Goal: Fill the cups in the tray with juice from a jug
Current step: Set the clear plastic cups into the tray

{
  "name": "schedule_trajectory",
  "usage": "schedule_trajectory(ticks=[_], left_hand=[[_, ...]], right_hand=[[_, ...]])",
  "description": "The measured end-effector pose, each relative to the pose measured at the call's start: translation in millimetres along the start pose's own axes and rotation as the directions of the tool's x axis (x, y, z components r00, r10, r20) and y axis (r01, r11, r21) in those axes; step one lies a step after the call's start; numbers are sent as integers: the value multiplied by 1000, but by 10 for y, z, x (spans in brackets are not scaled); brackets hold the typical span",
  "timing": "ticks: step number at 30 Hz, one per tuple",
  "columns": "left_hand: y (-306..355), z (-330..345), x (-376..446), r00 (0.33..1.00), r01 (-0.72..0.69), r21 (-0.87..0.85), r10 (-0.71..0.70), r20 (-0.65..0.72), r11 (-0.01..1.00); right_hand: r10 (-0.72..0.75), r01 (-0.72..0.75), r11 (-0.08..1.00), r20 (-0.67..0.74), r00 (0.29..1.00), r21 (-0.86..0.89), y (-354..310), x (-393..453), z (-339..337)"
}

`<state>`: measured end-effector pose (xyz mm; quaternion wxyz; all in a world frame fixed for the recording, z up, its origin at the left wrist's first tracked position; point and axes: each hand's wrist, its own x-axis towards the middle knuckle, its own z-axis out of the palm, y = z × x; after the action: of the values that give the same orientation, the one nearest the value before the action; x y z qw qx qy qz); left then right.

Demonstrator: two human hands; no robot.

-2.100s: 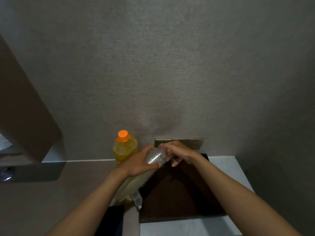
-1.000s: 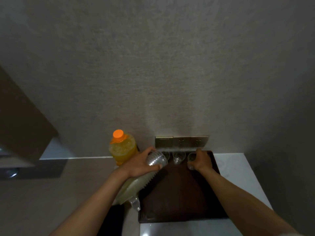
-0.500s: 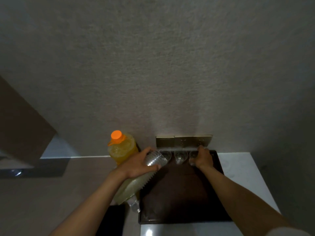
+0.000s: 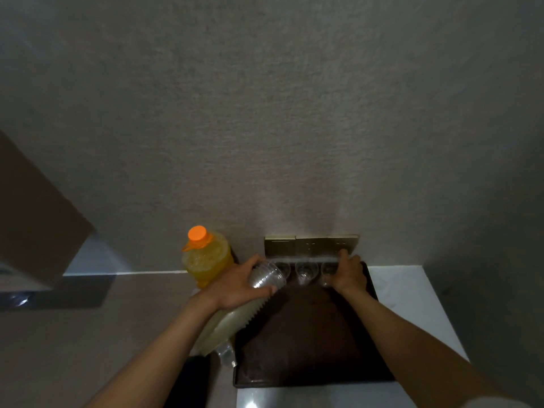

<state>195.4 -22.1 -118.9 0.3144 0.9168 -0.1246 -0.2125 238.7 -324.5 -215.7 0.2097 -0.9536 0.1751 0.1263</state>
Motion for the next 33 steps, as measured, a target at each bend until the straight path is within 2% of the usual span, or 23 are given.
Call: schedule_trajectory(ticks=[5,9,12,14,17,21,28,33], left_hand=[[75,-11,-77,1000,-14,-31,13,-9,999],[106,2,-140,999,-34,-24,33,-36,999],[117,-8,-191,998,-53,-44,51,-43,998],[125,-9,-220,997,-62,-57,59,-54,996],[123,-3,-254,996,-74,-51,71,-62,996],[71,-9,-273,993,-94,-32,91,-78,995],[15,-6,-373,990,-125,-44,121,-67,991],[7,34,-436,990,-133,-55,129,-58,990]], right_hand=[[-109,99,991,-115,987,-89,-129,-107,-185],[-146,155,984,-102,984,83,-376,-211,-296],[-143,118,920,41,989,373,-623,-315,-359],[-154,-2,854,256,954,520,-794,-433,-434],[-208,-66,867,480,852,494,-997,-638,-569],[-231,-62,903,601,765,426,-1139,-829,-629],[-236,14,936,598,766,352,-1111,-974,-544],[-277,-18,890,572,772,456,-1066,-1043,-460]])
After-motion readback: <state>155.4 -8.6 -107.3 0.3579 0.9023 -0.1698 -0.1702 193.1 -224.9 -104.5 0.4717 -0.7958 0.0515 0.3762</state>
